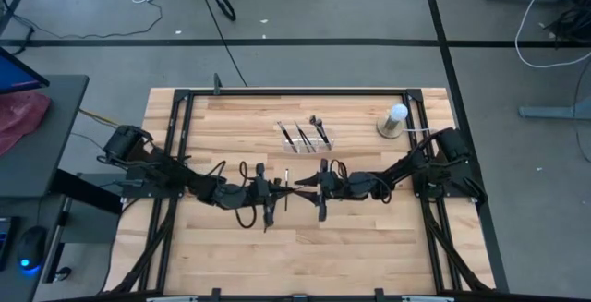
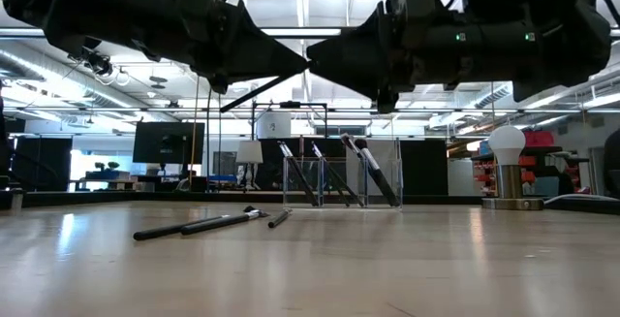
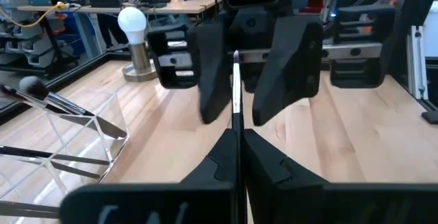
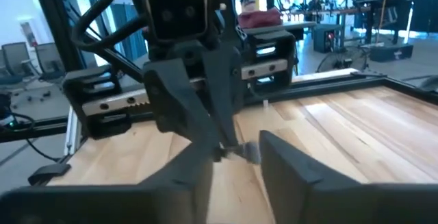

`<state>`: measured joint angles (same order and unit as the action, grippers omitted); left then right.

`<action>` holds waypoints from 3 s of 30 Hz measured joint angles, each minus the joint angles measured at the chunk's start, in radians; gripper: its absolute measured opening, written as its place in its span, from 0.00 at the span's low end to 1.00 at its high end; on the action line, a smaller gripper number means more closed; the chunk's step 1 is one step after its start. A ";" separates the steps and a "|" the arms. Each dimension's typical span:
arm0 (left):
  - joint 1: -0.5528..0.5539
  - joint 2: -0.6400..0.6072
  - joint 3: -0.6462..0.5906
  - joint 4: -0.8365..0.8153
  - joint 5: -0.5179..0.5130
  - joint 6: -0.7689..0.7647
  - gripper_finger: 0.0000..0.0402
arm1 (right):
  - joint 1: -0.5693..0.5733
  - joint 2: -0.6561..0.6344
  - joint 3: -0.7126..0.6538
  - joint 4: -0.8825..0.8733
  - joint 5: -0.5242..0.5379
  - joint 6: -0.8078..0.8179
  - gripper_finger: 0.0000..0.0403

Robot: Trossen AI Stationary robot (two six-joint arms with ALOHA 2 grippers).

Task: Put items in baskets/containers
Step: Put the black eyeshadow brush into the transparent organizer

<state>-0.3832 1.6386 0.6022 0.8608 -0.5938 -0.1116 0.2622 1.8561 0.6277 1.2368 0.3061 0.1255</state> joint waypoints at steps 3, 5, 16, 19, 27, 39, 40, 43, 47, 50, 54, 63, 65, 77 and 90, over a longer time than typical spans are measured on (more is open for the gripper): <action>0.000 0.000 0.000 0.002 0.001 0.000 0.03 | 0.007 0.000 0.000 0.001 0.000 -0.011 0.18; 0.003 0.000 0.000 0.001 0.004 -0.005 0.03 | 0.007 0.000 0.000 0.002 0.000 -0.011 0.09; 0.015 0.001 0.000 -0.026 -0.015 -0.008 0.29 | 0.002 -0.192 0.009 -0.364 0.146 -0.030 0.02; 0.022 0.001 0.000 -0.041 -0.015 -0.016 0.41 | -0.024 -0.335 0.077 -0.701 0.212 -0.023 0.02; 0.039 0.000 0.000 -0.087 -0.015 -0.086 0.55 | -0.188 -0.388 0.455 -1.408 0.128 -0.031 0.02; 0.032 0.000 0.000 -0.240 -0.016 -0.219 0.51 | -0.422 -0.185 0.717 -1.645 -0.102 -0.152 0.02; 0.032 0.000 0.000 -0.241 -0.017 -0.219 0.51 | -0.433 -0.173 0.720 -1.651 -0.119 -0.159 0.03; 0.032 0.000 0.000 -0.245 -0.027 -0.218 0.50 | -0.461 -0.143 0.721 -1.654 -0.184 -0.167 0.03; 0.032 0.000 0.000 -0.248 -0.040 -0.218 0.49 | -0.489 -0.115 0.721 -1.655 -0.241 -0.168 0.03; 0.032 0.000 0.000 -0.254 -0.041 -0.218 0.49 | -0.507 -0.094 0.721 -1.655 -0.290 -0.169 0.03; 0.032 0.000 0.000 -0.253 -0.041 -0.218 0.49 | -0.532 -0.068 0.722 -1.655 -0.366 -0.169 0.03; 0.034 0.000 0.000 -0.252 -0.041 -0.218 0.49 | -0.581 -0.021 0.722 -1.633 -0.430 -0.170 0.03; 0.034 0.000 0.000 -0.251 -0.041 -0.218 0.49 | -0.587 -0.009 0.722 -1.630 -0.430 -0.176 0.03; 0.033 0.000 0.000 -0.250 -0.064 -0.218 0.49 | -0.595 -0.001 0.723 -1.518 -0.429 -0.186 0.20; 0.033 0.000 0.000 -0.251 -0.064 -0.218 0.49 | -0.595 -0.001 0.723 -1.392 -0.427 -0.152 0.47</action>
<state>-0.3500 1.6390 0.6022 0.6102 -0.6582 -0.3298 -0.3332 1.8553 1.3502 -0.1552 -0.1207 -0.0269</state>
